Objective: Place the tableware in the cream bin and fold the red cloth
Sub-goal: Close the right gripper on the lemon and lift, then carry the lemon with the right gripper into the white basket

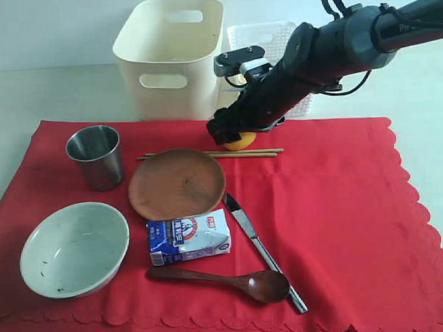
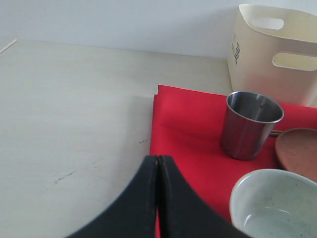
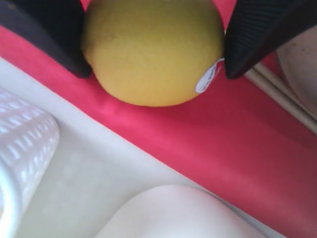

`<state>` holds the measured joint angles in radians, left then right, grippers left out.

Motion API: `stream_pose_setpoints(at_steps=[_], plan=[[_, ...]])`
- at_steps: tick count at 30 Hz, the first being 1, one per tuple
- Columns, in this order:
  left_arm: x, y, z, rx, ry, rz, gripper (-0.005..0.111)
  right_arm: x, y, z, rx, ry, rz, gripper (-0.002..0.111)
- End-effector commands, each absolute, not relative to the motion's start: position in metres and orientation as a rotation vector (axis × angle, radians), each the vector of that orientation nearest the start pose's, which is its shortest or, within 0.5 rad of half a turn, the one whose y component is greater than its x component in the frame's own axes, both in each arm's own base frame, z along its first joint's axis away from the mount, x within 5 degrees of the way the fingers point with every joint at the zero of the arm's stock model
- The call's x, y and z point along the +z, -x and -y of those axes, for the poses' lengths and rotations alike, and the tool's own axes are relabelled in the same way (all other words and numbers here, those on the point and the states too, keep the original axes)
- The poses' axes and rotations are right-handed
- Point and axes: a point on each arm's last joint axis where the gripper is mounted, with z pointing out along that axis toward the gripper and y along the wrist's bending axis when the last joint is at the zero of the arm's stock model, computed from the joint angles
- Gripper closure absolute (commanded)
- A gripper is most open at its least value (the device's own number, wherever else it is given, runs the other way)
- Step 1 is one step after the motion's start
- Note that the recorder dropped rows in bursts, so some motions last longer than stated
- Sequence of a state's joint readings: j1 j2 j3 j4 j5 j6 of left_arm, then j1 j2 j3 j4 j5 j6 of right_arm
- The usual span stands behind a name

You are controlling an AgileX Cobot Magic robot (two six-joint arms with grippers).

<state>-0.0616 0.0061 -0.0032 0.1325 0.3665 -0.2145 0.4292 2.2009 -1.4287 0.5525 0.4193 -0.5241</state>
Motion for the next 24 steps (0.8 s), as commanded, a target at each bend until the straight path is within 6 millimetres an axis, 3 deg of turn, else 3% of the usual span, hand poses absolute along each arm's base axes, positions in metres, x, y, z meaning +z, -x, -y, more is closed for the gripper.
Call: stream_pose_setpoints(at_steps=[1,5,24], plan=[[0.181,-0.053,-0.001,-0.067,0.066,-1.838,0.107,0.112,-0.401,-0.206,0.449,0.608,-2.582,0.082],[0.181,-0.053,-0.001,-0.067,0.066,-1.838,0.107,0.115,-0.397,-0.206,0.459,0.65,-2.608,0.108],[0.181,-0.053,-0.001,-0.067,0.066,-1.838,0.107,0.217,-0.379,-0.202,0.523,0.686,-2.441,0.108]])
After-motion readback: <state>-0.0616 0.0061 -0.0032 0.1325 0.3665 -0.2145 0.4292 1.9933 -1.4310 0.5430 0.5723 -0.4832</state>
